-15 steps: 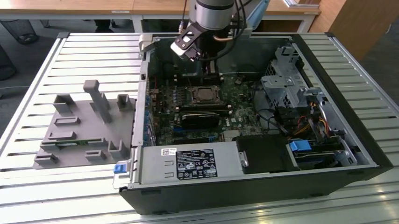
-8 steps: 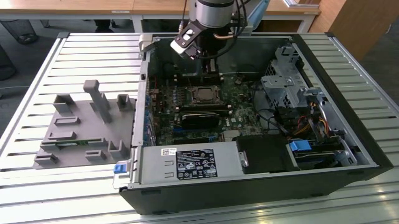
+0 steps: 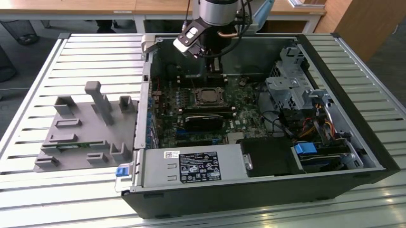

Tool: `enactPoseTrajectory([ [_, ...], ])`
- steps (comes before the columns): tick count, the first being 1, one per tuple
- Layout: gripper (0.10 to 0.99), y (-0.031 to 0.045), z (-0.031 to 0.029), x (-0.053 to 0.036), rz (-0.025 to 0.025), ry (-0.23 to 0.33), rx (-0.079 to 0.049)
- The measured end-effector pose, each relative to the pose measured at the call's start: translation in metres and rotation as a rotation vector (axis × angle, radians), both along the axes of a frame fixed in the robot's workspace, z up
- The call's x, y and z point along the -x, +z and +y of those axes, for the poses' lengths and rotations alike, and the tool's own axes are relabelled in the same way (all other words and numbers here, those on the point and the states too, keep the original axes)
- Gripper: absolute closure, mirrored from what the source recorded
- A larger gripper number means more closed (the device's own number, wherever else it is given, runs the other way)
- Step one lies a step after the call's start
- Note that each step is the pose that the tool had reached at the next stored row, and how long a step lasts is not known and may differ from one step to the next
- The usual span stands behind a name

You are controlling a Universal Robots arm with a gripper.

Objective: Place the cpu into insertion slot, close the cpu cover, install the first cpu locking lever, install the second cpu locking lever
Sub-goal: 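Install the first cpu locking lever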

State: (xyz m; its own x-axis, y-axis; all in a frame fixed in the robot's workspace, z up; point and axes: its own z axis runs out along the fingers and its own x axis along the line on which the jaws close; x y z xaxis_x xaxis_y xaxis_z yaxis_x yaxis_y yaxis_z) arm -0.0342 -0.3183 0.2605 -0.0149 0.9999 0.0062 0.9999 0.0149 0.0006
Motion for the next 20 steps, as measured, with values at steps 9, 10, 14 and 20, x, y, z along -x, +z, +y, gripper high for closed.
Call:
enactPoseTrajectory([
  [9, 0.969, 0.0049, 0.0, 0.0, 0.0, 0.0, 0.0],
  [10, 0.969, 0.0054, 0.0, 0.0, 0.0, 0.0, 0.0],
  [14, 0.969, 0.0072, 0.0, 0.0, 0.0, 0.0, 0.0],
  [20, 0.969, 0.0097, 0.0, 0.0, 0.0, 0.0, 0.0],
])
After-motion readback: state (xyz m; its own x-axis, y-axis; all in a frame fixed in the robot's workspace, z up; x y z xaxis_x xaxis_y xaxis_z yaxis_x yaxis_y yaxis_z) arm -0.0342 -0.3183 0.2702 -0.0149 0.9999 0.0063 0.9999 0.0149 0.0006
